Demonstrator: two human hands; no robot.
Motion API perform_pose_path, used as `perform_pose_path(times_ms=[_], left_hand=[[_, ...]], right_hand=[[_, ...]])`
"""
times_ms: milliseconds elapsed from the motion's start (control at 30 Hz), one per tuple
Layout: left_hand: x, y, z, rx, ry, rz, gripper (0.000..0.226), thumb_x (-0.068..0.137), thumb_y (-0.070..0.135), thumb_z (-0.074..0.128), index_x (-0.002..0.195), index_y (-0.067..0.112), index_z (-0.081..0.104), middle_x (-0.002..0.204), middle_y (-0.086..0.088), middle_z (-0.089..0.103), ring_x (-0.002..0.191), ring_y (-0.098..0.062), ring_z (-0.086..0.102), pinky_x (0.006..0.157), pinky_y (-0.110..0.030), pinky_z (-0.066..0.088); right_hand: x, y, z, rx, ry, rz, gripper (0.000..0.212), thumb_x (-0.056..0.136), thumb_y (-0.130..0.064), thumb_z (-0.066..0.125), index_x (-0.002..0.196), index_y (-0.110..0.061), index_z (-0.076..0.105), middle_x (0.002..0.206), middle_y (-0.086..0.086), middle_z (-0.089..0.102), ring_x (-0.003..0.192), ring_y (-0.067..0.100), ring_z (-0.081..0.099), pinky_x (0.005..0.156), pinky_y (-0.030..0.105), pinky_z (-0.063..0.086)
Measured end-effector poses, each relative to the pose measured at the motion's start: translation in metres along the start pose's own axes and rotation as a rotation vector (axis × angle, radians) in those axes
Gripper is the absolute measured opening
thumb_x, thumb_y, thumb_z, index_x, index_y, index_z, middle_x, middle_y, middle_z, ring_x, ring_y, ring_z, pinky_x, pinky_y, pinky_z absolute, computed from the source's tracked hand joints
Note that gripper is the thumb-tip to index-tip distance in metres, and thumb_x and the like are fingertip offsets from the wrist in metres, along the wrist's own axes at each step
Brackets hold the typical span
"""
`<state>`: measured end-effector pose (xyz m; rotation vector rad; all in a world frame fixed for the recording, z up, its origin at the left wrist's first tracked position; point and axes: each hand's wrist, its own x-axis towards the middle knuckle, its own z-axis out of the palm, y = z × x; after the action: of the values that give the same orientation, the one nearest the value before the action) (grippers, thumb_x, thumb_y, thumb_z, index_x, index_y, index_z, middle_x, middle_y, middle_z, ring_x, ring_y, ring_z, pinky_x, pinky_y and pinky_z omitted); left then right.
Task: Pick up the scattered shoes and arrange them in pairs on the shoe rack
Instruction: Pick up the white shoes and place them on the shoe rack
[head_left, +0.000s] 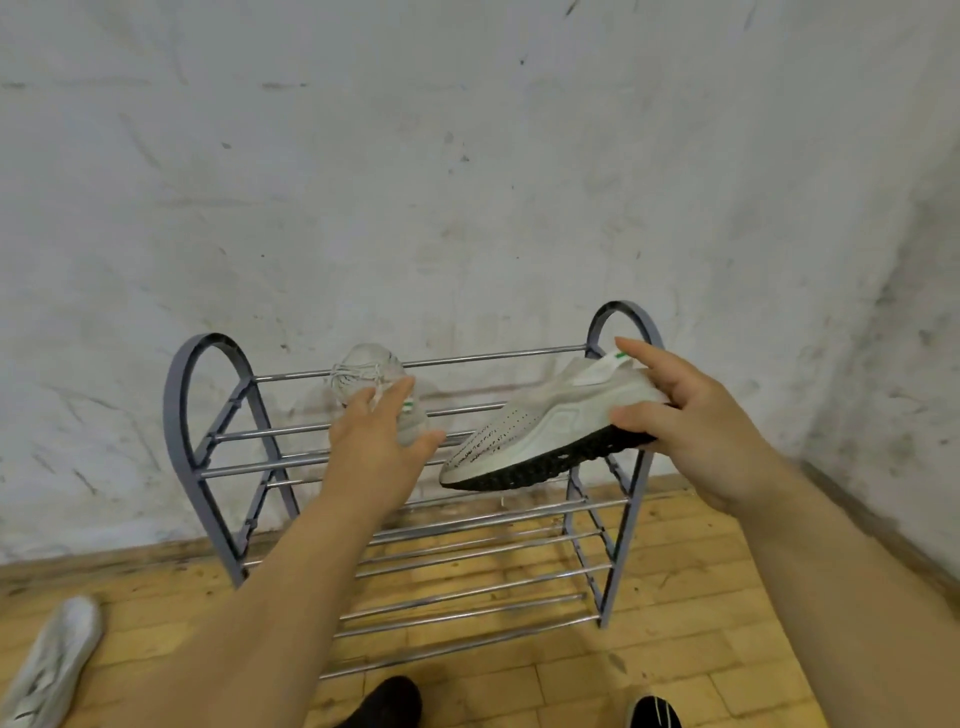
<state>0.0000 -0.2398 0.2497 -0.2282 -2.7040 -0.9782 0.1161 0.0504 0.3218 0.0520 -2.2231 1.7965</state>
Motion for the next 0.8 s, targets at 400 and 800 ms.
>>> perform_pose_path(times_ms=[400,800], left_hand=[[-0.008,-0.011,-0.031,-0.262,0.155,-0.005,0.049,0.084,0.03,0.081,0.128,0.037,0.06,0.123,0.008,0.059,0.106,-0.012,0.057,0.086,-0.029,0.045],[-0.052,-0.021,-0.036,-0.385,0.036,-0.099,0.086,0.079,0.031,0.086,0.147,0.046,0.037,0.142,0.013,0.026,0.11,-0.003,0.047,0.095,-0.019,0.041]], right_hand=[[0.003,-0.005,-0.007,0.077,0.448,-0.198,0.058,0.077,-0.033,0.068,0.129,-0.057,0.057,0.126,-0.018,0.062,0.113,0.009,0.065,0.098,0.046,0.056],[0.018,0.079,0.113,-0.569,-0.118,-0.075,0.094,0.092,-0.042,0.069,0.159,-0.048,0.003,0.169,-0.002,-0.005,0.155,0.025,0.014,0.121,0.037,0.024]])
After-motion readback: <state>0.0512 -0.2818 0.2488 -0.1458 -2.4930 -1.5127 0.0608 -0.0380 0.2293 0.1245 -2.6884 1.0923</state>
